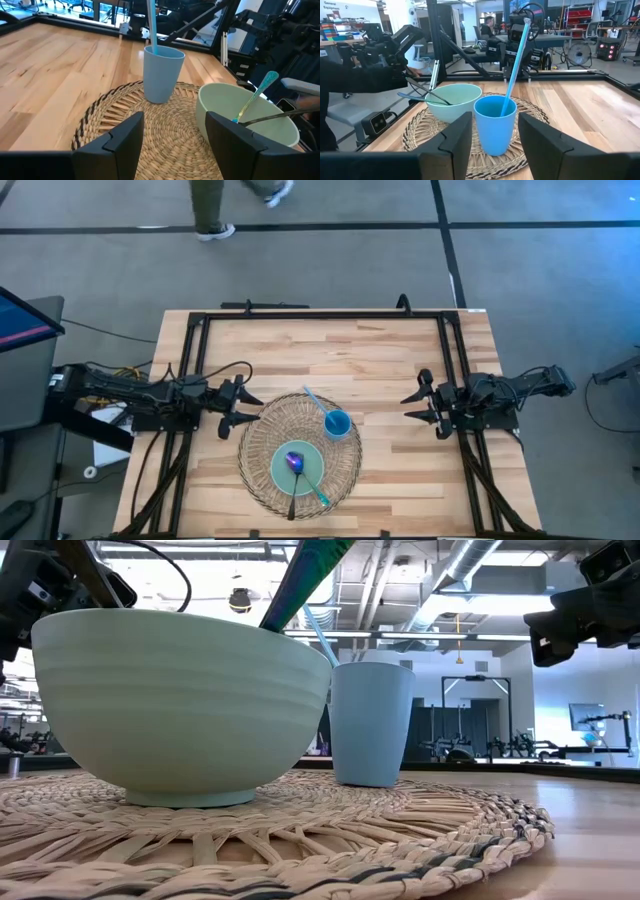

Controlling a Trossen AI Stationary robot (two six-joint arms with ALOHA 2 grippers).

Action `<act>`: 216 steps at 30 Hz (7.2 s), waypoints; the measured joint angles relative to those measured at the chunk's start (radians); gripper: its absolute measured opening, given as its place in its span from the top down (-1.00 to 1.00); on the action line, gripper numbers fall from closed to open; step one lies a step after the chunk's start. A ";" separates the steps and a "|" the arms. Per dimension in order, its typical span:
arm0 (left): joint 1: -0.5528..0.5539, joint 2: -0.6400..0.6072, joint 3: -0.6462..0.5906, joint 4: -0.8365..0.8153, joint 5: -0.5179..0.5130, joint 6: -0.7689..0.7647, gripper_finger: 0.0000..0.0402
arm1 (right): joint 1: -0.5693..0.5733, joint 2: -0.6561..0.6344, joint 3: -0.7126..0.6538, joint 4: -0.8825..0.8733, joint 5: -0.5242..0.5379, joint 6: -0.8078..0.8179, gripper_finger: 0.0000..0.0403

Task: Pick & Place Utensil
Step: Return to Home Position

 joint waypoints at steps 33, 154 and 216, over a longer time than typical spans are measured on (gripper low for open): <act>0.000 0.000 0.000 0.001 0.000 0.000 -0.07 | 0.000 0.000 0.000 -0.001 0.000 0.000 0.23; -0.002 -0.396 0.000 -0.317 0.034 0.109 -0.07 | 0.000 0.000 0.000 -0.001 0.000 0.000 0.24; 0.029 -0.396 0.000 -0.315 0.034 0.109 -0.07 | 0.000 0.000 0.000 -0.001 0.000 0.000 0.23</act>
